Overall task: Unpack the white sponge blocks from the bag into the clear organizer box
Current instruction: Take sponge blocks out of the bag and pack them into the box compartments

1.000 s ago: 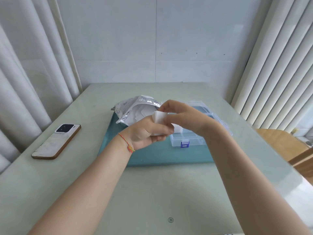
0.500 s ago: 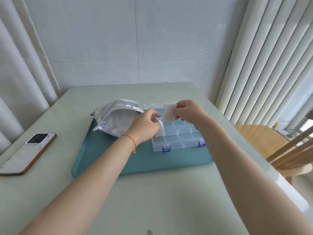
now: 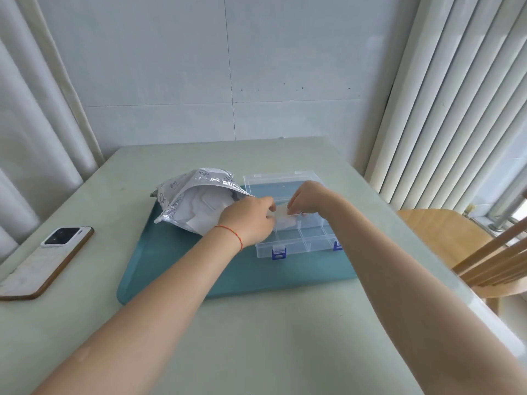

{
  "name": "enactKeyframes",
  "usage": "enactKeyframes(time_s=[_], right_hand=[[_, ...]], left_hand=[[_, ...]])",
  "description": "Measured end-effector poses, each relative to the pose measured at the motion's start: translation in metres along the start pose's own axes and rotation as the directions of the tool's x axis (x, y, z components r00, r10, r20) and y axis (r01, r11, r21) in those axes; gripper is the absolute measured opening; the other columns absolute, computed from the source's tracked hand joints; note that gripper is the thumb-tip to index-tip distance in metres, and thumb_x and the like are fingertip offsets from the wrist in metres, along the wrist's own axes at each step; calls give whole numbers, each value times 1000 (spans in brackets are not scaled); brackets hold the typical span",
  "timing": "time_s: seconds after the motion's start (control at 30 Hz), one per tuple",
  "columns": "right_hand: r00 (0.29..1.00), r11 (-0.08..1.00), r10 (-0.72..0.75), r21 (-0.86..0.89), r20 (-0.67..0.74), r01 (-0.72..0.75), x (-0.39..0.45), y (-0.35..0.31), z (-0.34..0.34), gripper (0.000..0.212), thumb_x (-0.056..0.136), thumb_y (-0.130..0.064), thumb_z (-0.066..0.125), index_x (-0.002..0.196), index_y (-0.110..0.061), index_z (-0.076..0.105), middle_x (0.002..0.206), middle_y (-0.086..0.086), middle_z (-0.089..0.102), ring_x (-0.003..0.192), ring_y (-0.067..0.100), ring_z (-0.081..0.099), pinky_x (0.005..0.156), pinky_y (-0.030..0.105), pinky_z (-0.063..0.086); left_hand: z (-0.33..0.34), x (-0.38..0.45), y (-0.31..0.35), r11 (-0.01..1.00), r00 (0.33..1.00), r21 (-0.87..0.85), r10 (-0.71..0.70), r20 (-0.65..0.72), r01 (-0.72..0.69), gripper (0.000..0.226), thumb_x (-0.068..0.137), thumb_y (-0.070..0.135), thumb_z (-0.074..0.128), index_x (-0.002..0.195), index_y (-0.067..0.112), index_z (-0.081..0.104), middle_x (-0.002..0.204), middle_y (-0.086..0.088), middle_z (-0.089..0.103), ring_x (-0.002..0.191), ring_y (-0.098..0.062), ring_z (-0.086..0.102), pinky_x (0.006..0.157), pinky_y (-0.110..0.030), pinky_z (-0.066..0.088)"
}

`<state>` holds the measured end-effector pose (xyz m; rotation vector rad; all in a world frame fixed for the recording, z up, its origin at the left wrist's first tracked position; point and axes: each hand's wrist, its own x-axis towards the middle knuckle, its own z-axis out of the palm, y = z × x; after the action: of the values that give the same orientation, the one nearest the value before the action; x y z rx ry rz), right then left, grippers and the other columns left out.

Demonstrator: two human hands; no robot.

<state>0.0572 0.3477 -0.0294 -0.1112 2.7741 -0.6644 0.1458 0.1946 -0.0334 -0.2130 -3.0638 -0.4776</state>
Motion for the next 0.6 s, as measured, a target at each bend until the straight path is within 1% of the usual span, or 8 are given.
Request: enactKeyframes(time_s=[0.07, 0.17, 0.23, 0.33, 0.37, 0.43, 0.53, 0.6], right_hand=[[1000, 992, 13, -125, 24, -9, -3, -6, 1, 27, 89, -23, 63, 109, -8, 73, 89, 2, 70, 81, 15, 56, 81, 25, 51], [1000, 952, 5, -306, 20, 2, -6, -13, 3, 16, 90, -26, 56, 79, -16, 64, 70, -3, 56, 76, 19, 51, 56, 21, 40], [1000, 929, 9, -369, 3, -7, -4, -12, 4, 18, 85, -21, 57, 69, -14, 52, 68, -1, 50, 70, 22, 50, 61, 25, 41], [988, 951, -32, -309, -148, -15, -12, -13, 3, 11, 81, -9, 53, 71, -13, 48, 71, 0, 50, 63, 20, 47, 73, 30, 39], [972, 963, -69, -270, -225, 6, -16, -16, 2, 7, 80, -7, 52, 75, -12, 54, 74, 1, 55, 66, 22, 51, 71, 29, 39], [932, 976, -178, -176, -317, 126, -26, -30, 0, 14, 78, -7, 53, 82, -9, 66, 79, 6, 64, 72, 26, 58, 62, 25, 40], [901, 934, -352, -25, -253, 358, -49, -59, 1, 17, 83, -15, 59, 80, -4, 70, 75, 9, 66, 62, 18, 51, 50, 23, 37], [907, 919, -388, -3, -165, 393, -59, -80, 14, 20, 82, -17, 59, 79, 1, 68, 67, 10, 59, 55, 17, 42, 49, 24, 34]], left_hand=[[0, 1, 2, 1000, 1000, 26, 14, 3, -14, 37, 95, 24, 40, 127, 30, 57, 119, -4, 65, 106, -26, 59, 83, -32, 49], [0, 2, 4, 997, 999, 66, 26, 27, -28, 37, 96, 26, 39, 125, 31, 62, 125, -7, 62, 114, -28, 57, 89, -33, 49], [1, 3, 4, 996, 999, 80, 36, 32, -39, 37, 95, 25, 40, 122, 30, 64, 123, -8, 63, 111, -29, 58, 89, -35, 51], [2, -1, 1, 999, 1000, 32, 26, -1, -26, 37, 94, 24, 41, 122, 30, 65, 121, -6, 64, 109, -27, 59, 87, -33, 50], [2, -4, 0, 1000, 999, -11, 16, -39, -16, 37, 93, 24, 43, 122, 30, 65, 122, -4, 63, 110, -26, 58, 89, -33, 49], [0, -14, -8, 995, 983, -96, 4, -184, -23, 31, 93, 23, 47, 114, 26, 69, 117, 0, 64, 107, -23, 59, 87, -33, 49], [-5, -30, -22, 984, 913, -173, -26, -408, -50, 18, 91, 21, 51, 81, 20, 65, 82, 3, 59, 86, -26, 59, 65, -29, 41], [-10, -41, -39, 979, 905, -197, -136, -404, 59, 24, 92, 27, 52, 71, 20, 60, 69, 2, 54, 75, -28, 56, 58, -29, 35]])
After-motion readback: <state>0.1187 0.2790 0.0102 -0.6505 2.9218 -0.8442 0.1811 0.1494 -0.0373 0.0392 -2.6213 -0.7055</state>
